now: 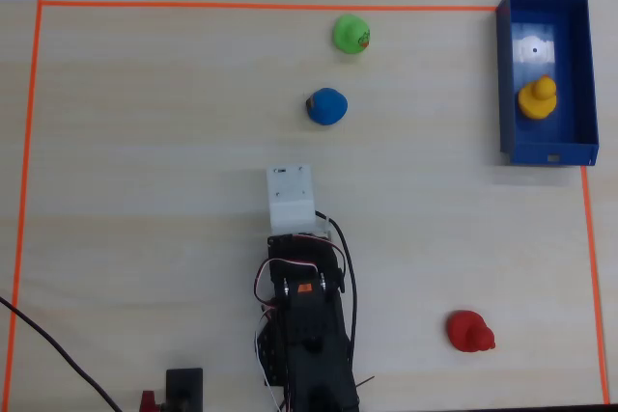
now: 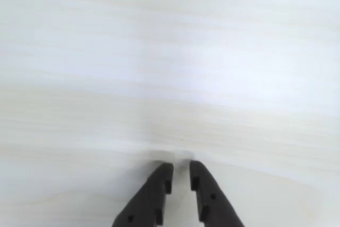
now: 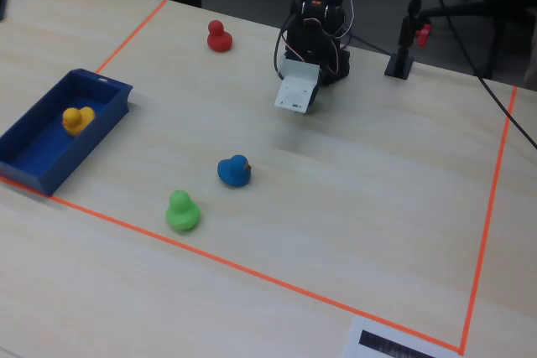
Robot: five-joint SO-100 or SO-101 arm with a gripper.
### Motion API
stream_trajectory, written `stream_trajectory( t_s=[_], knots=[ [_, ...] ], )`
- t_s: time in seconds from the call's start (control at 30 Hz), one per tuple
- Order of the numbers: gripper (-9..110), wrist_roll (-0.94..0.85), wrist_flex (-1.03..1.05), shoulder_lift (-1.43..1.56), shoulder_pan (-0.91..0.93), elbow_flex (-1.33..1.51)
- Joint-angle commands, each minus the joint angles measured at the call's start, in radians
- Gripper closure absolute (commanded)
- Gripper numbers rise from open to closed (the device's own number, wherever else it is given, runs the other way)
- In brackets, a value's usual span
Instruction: Grasp yellow duck and put it into box.
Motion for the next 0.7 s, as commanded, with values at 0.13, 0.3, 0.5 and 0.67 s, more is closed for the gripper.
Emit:
stream_trajectory(
  t_s=[0.13,0.3,0.5,0.67],
  knots=[
    [101,0.003,0.020,0.014,0.035,0.000],
    [101,0.003,0.020,0.014,0.035,0.000],
    [100,0.003,0.020,0.014,0.035,0.000],
    [100,0.003,0.020,0.014,0.035,0.002]
  ],
)
